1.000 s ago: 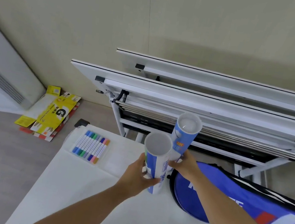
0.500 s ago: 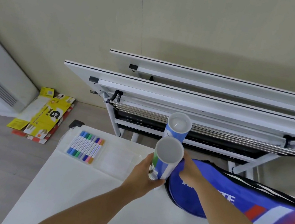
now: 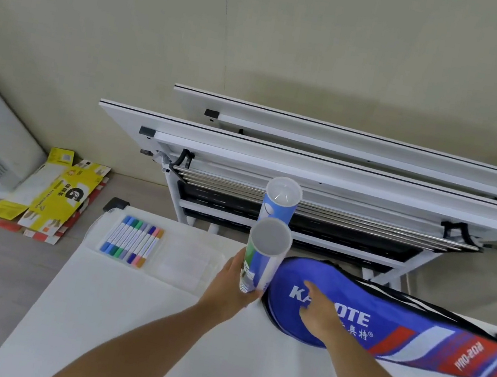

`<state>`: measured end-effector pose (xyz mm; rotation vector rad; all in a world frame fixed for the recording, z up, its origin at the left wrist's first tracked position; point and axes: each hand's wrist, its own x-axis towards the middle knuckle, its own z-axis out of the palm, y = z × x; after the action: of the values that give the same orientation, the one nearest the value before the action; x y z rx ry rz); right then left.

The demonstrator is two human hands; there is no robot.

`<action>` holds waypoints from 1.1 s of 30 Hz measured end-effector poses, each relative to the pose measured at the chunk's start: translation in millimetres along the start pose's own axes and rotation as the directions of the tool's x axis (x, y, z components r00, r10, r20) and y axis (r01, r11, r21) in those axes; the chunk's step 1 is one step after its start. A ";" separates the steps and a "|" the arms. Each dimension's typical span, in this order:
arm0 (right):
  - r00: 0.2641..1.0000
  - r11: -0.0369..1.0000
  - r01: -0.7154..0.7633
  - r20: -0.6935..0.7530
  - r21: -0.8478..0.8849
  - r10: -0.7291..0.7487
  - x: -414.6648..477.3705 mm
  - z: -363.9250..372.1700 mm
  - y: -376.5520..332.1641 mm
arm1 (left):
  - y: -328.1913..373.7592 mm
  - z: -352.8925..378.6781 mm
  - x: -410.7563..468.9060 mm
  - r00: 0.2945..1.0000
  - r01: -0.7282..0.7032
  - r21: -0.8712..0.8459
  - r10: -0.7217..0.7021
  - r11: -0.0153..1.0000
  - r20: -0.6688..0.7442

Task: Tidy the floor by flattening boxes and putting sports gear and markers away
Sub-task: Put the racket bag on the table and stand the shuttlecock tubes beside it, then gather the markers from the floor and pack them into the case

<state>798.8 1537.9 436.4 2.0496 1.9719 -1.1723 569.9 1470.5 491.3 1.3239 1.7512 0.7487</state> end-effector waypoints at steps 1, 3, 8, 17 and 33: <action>1.000 1.000 0.010 0.003 -0.002 -0.010 -4.4 1.5 0.2 | 0.8 0.8 -3.3 1.000 -0.011 0.013 0.011 1.000 -0.009; 0.999 0.999 0.039 0.019 -0.026 -0.038 -13.2 3.7 0.4 | -1.5 3.6 -9.7 0.999 -0.003 0.036 0.004 0.999 -0.031; 0.987 0.991 0.126 0.104 -0.054 -0.120 -42.2 16.9 -5.5 | -19.8 7.6 -56.4 0.974 0.210 0.139 -0.195 0.968 -0.113; 0.884 0.882 0.420 0.315 -0.215 -0.344 -111.7 85.6 -98.7 | -79.9 -54.3 -207.4 0.906 0.379 0.167 -0.329 0.910 -0.266; 0.551 0.560 0.800 0.632 -0.215 -0.544 -384.5 401.5 -342.6 | -251.5 -249.4 -601.8 0.540 0.702 -0.086 -0.607 0.707 -0.584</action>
<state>353.8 1066.7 515.6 0.5616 2.4864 -0.9663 312.1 824.8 555.8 0.3917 2.6236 0.5867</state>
